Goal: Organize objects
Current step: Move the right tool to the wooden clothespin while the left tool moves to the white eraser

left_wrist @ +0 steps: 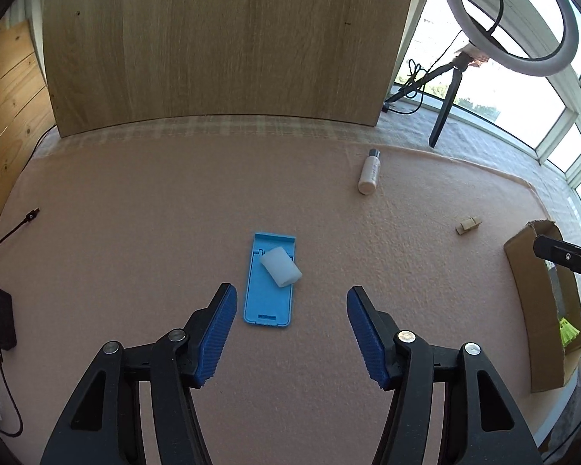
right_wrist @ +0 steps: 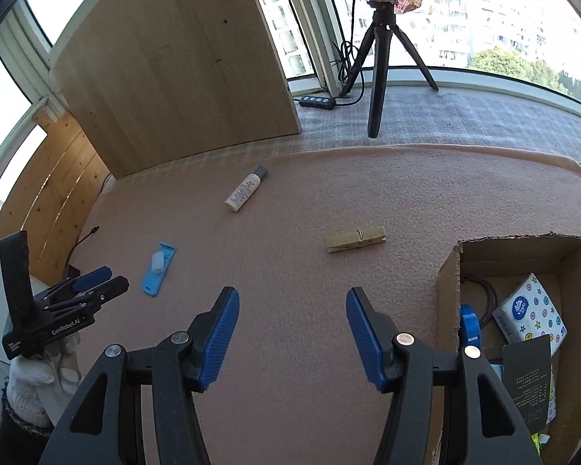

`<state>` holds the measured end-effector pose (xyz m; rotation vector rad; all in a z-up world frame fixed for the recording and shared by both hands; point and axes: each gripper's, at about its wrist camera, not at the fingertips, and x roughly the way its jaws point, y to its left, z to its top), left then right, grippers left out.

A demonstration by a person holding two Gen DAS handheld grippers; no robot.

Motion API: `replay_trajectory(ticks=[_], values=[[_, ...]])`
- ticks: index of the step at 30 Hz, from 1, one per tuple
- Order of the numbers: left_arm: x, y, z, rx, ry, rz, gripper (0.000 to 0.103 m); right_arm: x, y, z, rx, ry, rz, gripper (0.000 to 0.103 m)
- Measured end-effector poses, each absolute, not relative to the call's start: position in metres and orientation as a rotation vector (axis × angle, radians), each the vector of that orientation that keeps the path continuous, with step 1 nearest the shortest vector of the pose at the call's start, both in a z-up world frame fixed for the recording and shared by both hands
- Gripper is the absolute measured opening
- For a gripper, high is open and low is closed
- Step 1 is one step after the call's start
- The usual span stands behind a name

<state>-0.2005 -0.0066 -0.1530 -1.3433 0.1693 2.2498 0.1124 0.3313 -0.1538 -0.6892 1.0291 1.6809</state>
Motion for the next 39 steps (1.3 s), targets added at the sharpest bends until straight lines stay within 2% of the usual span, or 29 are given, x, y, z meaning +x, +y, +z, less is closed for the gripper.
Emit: replay_trajectory(ticks=[16,22,39], values=[[-0.233,0.021,-0.184,-1.396,0.203,2.186,0.057,0.127,0.439,-0.208,-0.81,1.215,1.524,0.054],[-0.237,0.02,-0.189,-1.414,0.173,2.176,0.057,0.117,0.449,-0.221,-0.94,1.126,1.453,0.054],[-0.239,0.027,-0.196,-1.424,0.169,2.166,0.055,0.109,0.453,-0.229,-1.146,1.044,1.47,0.06]])
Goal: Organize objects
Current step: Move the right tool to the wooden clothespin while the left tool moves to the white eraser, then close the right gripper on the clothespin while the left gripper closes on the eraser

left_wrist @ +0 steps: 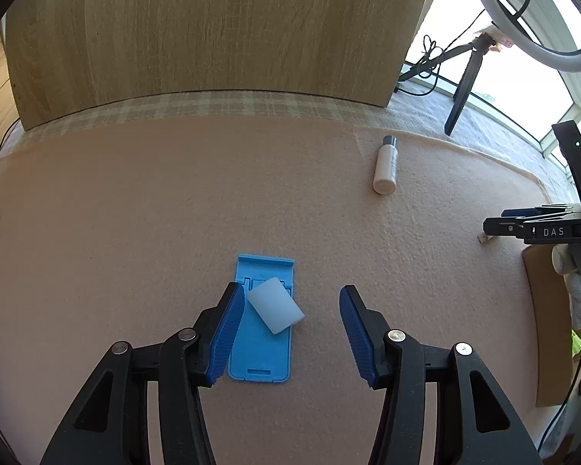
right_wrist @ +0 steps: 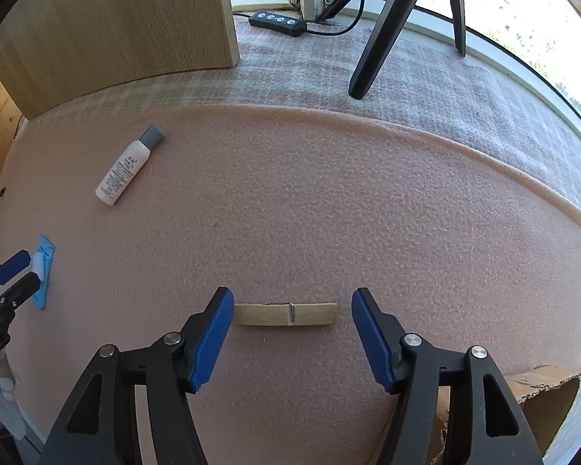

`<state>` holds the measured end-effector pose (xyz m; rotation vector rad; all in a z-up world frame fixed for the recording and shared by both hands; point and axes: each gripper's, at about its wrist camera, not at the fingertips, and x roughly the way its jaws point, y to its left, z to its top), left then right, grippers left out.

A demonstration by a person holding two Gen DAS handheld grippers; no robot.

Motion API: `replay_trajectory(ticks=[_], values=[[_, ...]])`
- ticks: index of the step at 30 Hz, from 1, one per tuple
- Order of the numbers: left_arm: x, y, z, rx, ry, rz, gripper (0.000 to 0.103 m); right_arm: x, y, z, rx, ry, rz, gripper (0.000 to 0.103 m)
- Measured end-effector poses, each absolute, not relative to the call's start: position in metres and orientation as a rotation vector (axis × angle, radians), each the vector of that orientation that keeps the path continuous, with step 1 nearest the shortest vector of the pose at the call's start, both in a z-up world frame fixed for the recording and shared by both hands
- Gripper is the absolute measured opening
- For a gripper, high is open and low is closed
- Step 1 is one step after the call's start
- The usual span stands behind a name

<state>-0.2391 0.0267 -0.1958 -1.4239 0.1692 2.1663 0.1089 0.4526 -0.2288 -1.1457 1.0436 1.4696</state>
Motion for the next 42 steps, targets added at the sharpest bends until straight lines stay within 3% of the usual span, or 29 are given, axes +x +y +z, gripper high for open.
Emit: replay_trajectory(ticks=[5,16,32,42], values=[[-0.239,0.029,-0.197,-1.424,0.178,2.165,0.054,0.106,0.454,-0.233,-1.171,1.059,1.478,0.066],[-0.238,0.025,-0.199,-1.43,0.192,2.175,0.041,0.109,0.456,-0.24,-1.175,1.053,1.456,0.066],[-0.238,0.015,-0.2,-1.422,0.18,2.2,0.007,0.108,0.453,-0.24,-1.177,1.016,1.448,0.057],[-0.231,0.003,-0.182,-1.398,0.13,2.221,0.006,0.122,0.442,-0.22,-1.078,1.045,1.486,0.056]])
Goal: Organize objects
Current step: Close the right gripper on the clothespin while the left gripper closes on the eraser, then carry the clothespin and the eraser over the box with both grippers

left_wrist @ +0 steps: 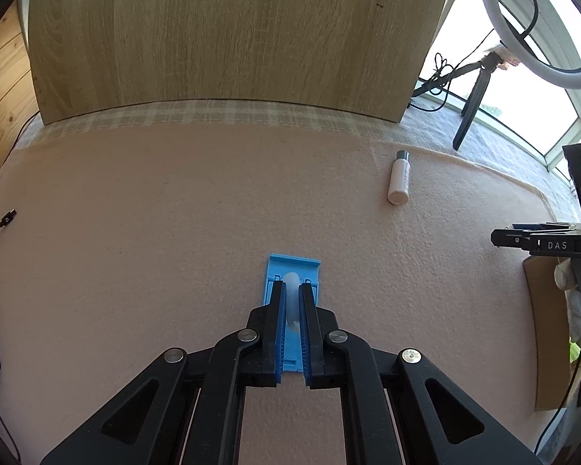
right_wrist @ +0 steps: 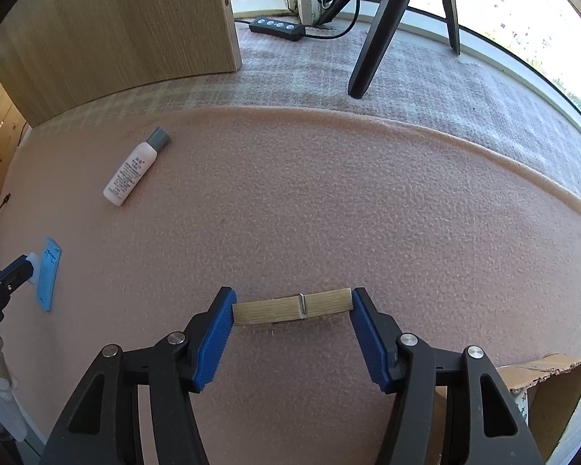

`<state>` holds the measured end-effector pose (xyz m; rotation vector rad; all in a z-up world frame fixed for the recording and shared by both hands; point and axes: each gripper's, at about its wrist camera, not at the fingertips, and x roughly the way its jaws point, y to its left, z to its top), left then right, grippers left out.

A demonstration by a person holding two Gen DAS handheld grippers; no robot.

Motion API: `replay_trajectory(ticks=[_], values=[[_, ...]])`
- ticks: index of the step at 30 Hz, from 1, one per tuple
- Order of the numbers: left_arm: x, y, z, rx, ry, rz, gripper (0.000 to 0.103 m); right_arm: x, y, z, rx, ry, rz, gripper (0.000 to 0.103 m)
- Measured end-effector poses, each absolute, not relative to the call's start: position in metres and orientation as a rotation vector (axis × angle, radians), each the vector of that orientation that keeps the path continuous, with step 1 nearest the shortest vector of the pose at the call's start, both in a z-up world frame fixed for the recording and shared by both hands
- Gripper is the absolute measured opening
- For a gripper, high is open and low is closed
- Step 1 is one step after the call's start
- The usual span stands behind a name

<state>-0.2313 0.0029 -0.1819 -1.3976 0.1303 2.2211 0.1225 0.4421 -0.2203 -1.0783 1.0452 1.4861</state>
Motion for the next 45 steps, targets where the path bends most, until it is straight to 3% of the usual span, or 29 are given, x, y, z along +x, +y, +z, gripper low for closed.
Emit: replay_trajectory(ticks=[12,22,33,45], values=[[-0.195,0.027,-0.13,-1.256,0.122,2.183,0.006,0.123,0.391,-0.151,-0.907,1.01,1.599,0.056],[-0.136,0.096,-0.094,-1.134,0.132,2.059,0.006,0.183,0.325,-0.106,-0.721,0.969,1.608,0.056],[-0.057,0.19,-0.082,-1.085,0.183,1.865,0.007,0.26,0.242,-0.105,-0.619,0.982,1.5,0.057],[0.033,0.271,-0.103,-1.094,0.289,1.654,0.007,0.311,0.192,-0.136,-0.578,1.074,1.425,0.057]])
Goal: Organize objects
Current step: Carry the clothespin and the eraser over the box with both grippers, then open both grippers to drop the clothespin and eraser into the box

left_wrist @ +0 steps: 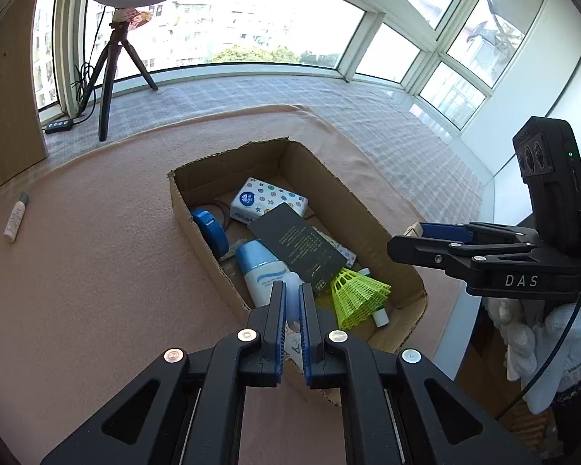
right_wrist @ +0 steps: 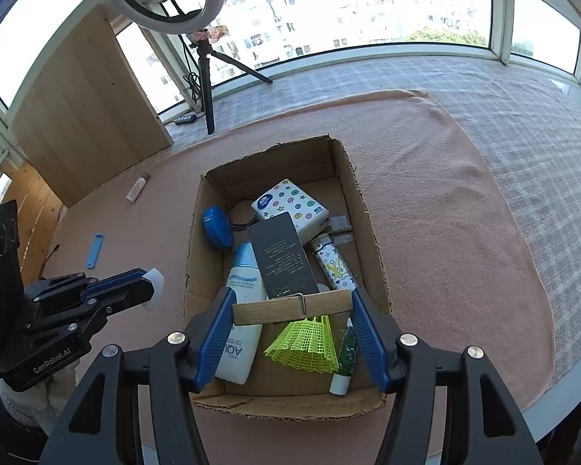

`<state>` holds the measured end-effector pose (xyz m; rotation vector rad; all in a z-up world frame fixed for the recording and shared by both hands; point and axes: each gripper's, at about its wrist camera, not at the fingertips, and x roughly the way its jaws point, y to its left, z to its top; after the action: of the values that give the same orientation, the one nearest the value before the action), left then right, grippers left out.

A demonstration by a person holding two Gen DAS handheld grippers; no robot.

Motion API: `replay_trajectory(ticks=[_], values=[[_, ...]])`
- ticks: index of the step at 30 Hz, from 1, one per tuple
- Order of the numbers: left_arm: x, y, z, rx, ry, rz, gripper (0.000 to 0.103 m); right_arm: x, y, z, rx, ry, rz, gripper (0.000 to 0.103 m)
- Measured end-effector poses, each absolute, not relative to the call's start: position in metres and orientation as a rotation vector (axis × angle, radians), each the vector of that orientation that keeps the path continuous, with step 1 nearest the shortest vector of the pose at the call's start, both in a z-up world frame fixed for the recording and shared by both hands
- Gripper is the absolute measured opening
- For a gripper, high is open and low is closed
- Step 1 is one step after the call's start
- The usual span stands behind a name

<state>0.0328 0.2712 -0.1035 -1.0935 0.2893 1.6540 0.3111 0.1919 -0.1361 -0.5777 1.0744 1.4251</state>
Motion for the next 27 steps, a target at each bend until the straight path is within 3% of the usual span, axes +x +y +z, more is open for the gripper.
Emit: replay_trajectory(ticks=[10,13,15,17,27], values=[[0.056,0.29,-0.112,-1.109,0.325,1.602,0.008,0.321,0.194,-0.14,-0.561,1.085,1.448,0.057],[0.057,0.291,-0.113,-1.11,0.334,1.585,0.021,0.323,0.196,-0.138,-0.533,1.098,1.466,0.057],[0.055,0.293,-0.113,-1.12,0.334,1.59,0.051,0.325,0.199,-0.137,-0.523,1.117,1.471,0.063],[0.054,0.291,-0.113,-1.12,0.322,1.591,0.059,0.325,0.2,-0.137,-0.517,1.125,1.471,0.065],[0.049,0.281,-0.115,-1.131,0.333,1.609,0.059,0.321,0.2,-0.134,-0.504,1.124,1.475,0.066]])
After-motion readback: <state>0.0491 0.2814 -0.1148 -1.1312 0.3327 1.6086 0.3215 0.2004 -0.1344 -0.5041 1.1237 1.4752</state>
